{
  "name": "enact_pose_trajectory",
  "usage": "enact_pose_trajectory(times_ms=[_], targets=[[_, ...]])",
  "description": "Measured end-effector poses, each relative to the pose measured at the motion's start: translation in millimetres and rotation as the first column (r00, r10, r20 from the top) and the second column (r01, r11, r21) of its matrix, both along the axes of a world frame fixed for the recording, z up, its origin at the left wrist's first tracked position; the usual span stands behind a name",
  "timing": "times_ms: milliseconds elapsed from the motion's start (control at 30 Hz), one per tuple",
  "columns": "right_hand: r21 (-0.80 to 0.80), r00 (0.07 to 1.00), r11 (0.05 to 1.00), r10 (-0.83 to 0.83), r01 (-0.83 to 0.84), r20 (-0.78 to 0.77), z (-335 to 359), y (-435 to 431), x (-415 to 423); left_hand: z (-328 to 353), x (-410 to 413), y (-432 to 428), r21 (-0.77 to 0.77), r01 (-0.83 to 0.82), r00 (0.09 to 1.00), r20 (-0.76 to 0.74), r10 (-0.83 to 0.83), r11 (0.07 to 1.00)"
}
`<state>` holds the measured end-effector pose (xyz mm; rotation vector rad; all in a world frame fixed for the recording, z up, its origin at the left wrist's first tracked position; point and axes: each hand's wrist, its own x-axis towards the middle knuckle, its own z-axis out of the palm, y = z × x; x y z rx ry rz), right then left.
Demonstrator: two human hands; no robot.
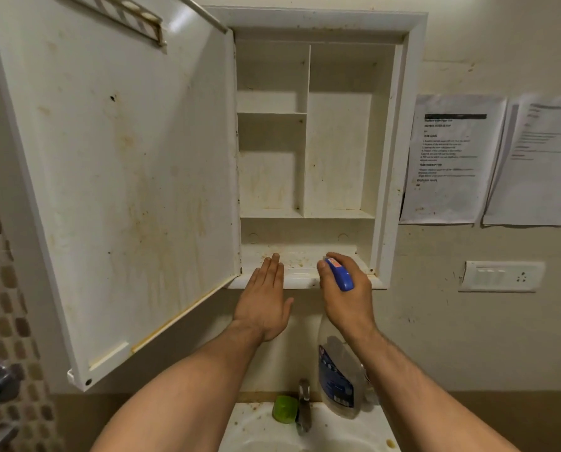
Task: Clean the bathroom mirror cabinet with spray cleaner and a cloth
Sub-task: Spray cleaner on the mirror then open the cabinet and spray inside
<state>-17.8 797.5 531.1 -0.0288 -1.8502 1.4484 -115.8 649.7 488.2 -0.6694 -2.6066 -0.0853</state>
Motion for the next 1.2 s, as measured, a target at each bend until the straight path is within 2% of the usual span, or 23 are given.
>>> enact_pose_trajectory(times_ms=[100, 300, 700, 867, 1100, 1200], targets=[[0.016, 0.999, 1.0, 0.02, -0.019, -0.025, 1, -12, -2, -1, 0, -3, 0.004, -0.009, 1.0, -0.009, 0.009, 1.0], [0.03, 0.986, 0.985, 0.168, -0.167, -0.015, 12, -30, -3, 1, 0, 3, 0.048, 0.025, 1.0, 0.015, -0.026, 0.999], [-0.007, 0.993, 0.995, 0.098, -0.098, -0.06, -5, -33, 9, 5, -1, 8, 0.013, -0.012, 1.0, 0.001, 0.012, 1.0], [-0.094, 0.997, 0.994, 0.044, -0.05, -0.062, -23, -16, 21, -2, 1, 5, 0.018, -0.031, 1.0, -0.008, 0.031, 0.999], [-0.203, 0.999, 0.979, -0.011, 0.018, 0.036, -63, -1, 33, -11, 4, 2, 0.013, -0.019, 0.999, -0.045, 0.019, 1.0], [-0.167, 0.999, 0.986, -0.003, 0.012, 0.054, -65, 3, 38, -14, 4, 0, 0.013, -0.012, 0.998, -0.066, 0.013, 1.0]])
